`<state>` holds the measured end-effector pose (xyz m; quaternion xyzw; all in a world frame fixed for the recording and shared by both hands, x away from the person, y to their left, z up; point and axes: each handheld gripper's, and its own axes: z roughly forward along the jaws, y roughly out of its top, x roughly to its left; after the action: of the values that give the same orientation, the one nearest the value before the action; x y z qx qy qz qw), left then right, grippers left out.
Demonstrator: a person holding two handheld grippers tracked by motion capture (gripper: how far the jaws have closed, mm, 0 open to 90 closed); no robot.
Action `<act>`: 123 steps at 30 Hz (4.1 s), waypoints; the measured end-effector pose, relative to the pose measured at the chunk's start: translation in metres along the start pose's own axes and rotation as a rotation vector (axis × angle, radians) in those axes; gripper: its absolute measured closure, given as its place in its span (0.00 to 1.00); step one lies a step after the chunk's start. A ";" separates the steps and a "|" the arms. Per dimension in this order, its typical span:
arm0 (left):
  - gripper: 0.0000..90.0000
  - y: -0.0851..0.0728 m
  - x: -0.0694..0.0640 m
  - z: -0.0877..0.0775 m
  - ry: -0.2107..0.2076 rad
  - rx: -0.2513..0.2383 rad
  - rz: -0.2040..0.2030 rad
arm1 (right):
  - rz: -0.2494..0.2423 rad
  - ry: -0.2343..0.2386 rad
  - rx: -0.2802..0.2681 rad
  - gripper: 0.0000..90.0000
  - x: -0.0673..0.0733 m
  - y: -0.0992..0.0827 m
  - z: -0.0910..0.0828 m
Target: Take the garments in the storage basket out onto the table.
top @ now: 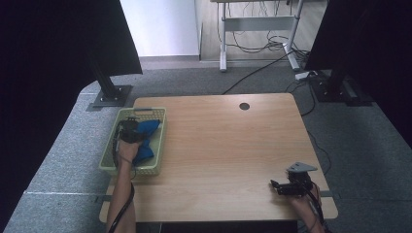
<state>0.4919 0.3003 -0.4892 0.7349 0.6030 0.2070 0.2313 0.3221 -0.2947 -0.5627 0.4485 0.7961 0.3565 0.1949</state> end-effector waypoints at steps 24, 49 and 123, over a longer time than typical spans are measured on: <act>0.79 0.004 -0.023 -0.047 -0.031 -0.131 0.064 | -0.001 0.001 0.000 0.12 0.000 0.000 0.000; 0.79 0.007 -0.051 -0.080 -0.108 -0.224 0.098 | -0.001 0.001 0.000 0.12 0.000 0.000 0.000; 0.79 -0.009 -0.204 -0.058 -0.389 -0.258 0.279 | -0.008 0.008 0.000 0.12 0.001 0.000 0.000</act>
<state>0.4127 0.1064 -0.4531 0.8013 0.4087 0.1671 0.4038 0.3217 -0.2943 -0.5626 0.4440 0.7987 0.3573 0.1933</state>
